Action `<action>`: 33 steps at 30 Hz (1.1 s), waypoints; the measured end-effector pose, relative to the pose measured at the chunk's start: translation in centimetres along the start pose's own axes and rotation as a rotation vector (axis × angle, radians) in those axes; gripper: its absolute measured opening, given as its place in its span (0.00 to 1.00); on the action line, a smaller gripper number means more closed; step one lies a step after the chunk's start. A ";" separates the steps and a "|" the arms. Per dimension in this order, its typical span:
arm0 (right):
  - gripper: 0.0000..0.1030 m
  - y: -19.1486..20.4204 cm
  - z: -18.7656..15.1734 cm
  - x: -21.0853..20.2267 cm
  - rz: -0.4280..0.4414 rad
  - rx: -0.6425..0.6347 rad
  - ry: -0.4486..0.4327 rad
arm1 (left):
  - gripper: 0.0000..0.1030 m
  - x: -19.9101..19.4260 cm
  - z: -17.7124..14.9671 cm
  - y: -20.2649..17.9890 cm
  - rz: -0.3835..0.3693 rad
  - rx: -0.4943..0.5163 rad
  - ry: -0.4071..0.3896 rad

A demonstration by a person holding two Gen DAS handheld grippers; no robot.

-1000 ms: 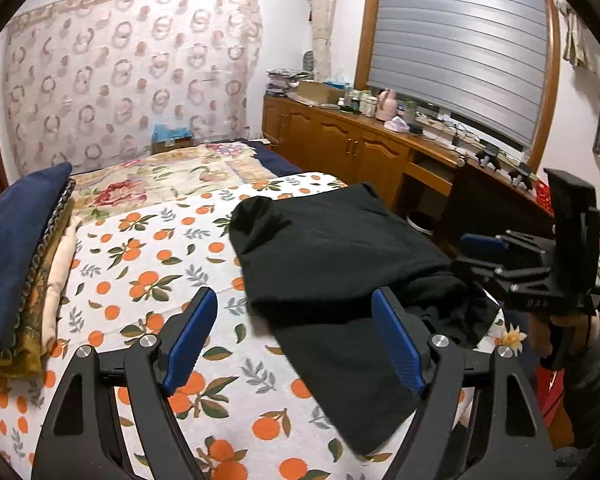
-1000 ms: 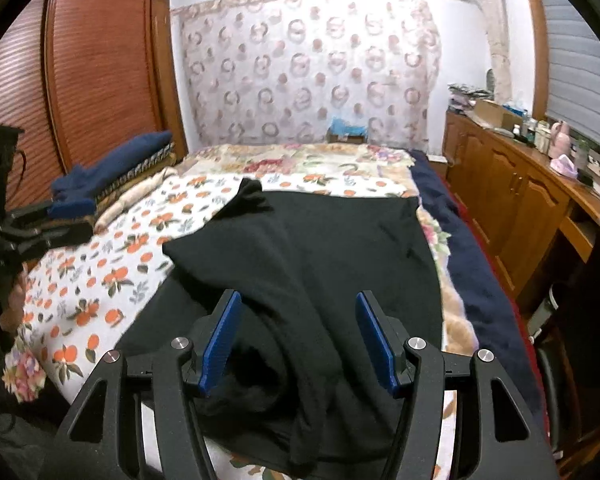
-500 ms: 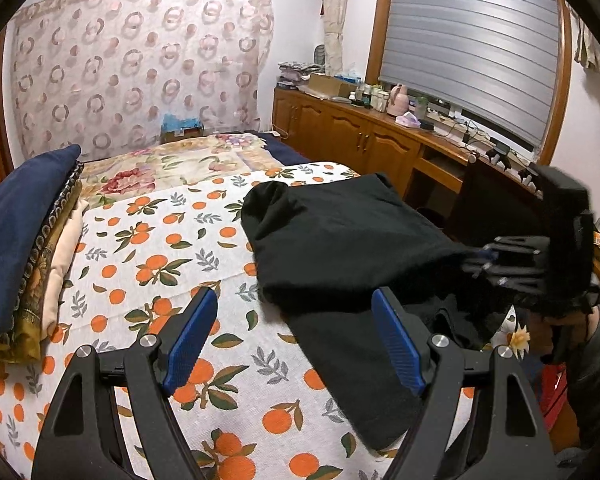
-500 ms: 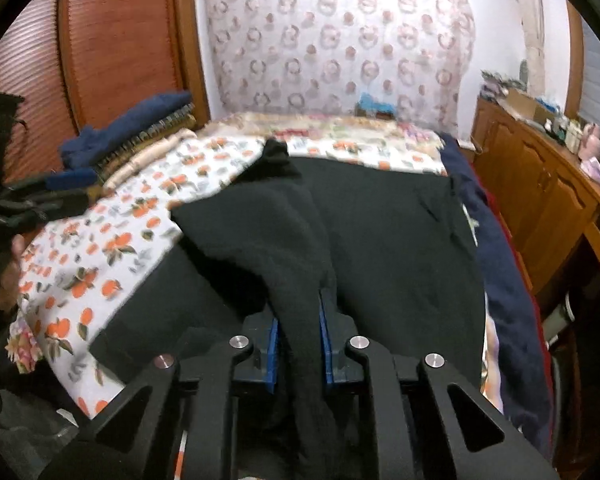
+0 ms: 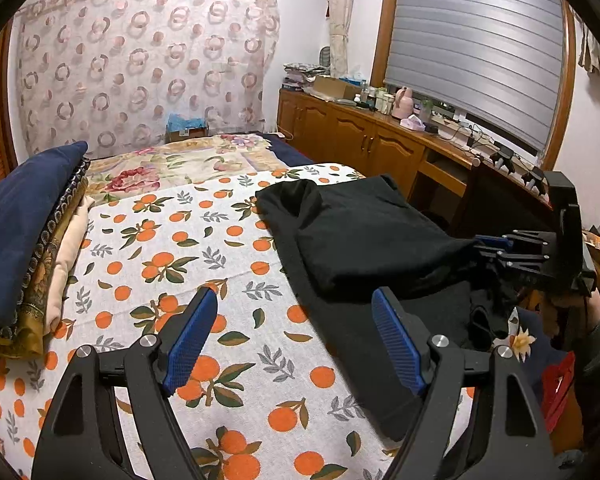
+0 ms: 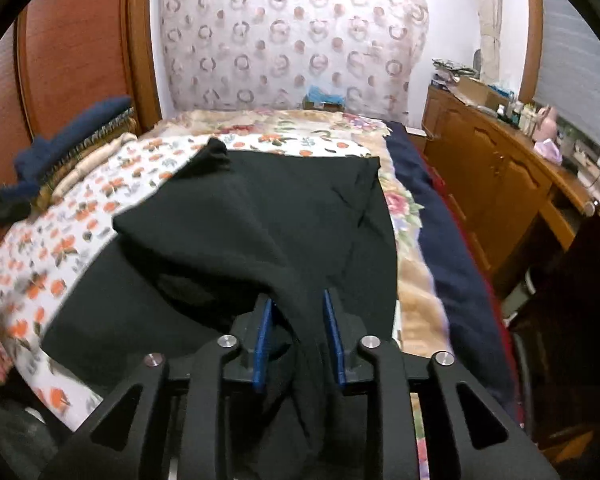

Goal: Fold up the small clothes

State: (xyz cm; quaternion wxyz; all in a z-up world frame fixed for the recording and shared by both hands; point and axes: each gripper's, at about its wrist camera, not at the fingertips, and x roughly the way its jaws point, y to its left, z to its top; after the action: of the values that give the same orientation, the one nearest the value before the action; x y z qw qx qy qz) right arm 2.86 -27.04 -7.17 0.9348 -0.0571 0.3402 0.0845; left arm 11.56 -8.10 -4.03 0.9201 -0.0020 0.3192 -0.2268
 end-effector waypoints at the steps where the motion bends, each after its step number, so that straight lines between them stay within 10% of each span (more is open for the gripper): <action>1: 0.40 0.0 0.0 -0.3 -0.009 -0.005 -0.004 | 0.78 0.0 0.0 0.0 0.000 -0.003 0.001; 15: 0.63 4.2 1.8 -2.8 0.015 -0.037 -0.138 | 0.78 0.0 0.0 0.5 0.025 -0.012 -0.010; 33: 0.63 14.1 4.4 9.1 0.242 -0.302 0.125 | 0.78 0.1 -1.6 2.2 0.051 -0.052 -0.018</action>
State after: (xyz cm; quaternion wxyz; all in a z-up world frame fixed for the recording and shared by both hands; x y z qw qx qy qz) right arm 9.70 -11.46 -10.41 0.8756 -0.1603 0.3856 0.2426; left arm 11.59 -5.88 -5.68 0.9281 -0.0200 0.3166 -0.1950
